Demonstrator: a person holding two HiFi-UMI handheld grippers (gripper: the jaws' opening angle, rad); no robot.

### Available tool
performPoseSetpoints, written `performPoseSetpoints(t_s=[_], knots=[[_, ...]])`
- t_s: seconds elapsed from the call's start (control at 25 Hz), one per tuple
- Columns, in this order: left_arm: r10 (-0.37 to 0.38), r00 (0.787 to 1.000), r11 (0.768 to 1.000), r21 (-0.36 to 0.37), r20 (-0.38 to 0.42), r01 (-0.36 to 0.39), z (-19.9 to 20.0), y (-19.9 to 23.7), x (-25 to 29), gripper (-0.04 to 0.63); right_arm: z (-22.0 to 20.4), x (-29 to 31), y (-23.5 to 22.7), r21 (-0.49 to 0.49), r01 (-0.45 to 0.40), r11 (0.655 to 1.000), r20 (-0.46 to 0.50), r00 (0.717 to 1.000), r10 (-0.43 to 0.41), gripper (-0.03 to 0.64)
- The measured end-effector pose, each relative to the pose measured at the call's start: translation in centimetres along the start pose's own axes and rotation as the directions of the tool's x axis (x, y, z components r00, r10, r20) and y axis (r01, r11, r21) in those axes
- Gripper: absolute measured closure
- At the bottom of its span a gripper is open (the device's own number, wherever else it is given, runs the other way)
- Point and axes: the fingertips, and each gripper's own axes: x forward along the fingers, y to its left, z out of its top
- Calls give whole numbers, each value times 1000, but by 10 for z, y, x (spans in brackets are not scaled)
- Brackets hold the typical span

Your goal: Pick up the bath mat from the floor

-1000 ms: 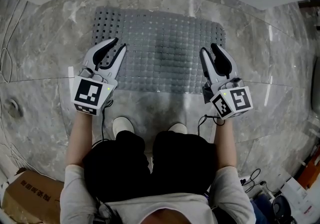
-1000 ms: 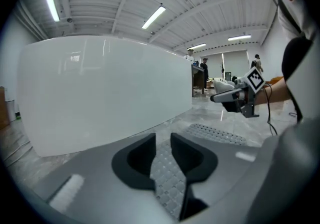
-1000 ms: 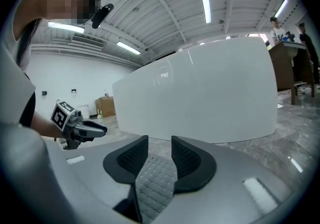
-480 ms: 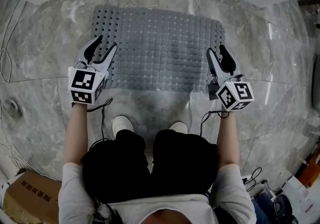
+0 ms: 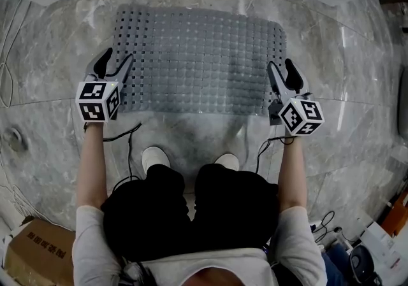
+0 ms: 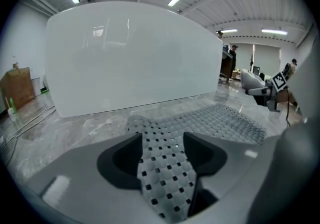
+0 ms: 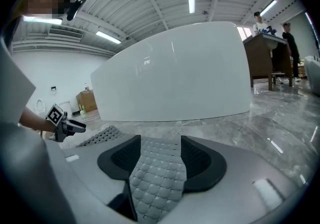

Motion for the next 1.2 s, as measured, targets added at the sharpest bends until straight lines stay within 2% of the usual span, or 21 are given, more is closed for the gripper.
performPoseSetpoints(t_s=[0.28,0.6,0.76,0.96,1.2], knots=[[38,997,999,-15,-73,-39,-28,16,8,310,-24,3,-24,28,43,999,-61,997,-41,348],[37,991,999,-31,-131,-42,-48,24,15,265,-52,7,-45,62,88,994,-129,988,-79,342],[56,985,998,-25,-166,-60,-58,32,18,252,-60,8,-50,72,100,992,-142,986,-89,342],[64,980,995,-65,-188,-78,-67,40,22,244,-62,11,-52,64,98,993,-150,985,-88,342],[47,973,997,-48,-228,-59,-80,36,30,241,-68,15,-56,59,111,992,-171,980,-99,341]])
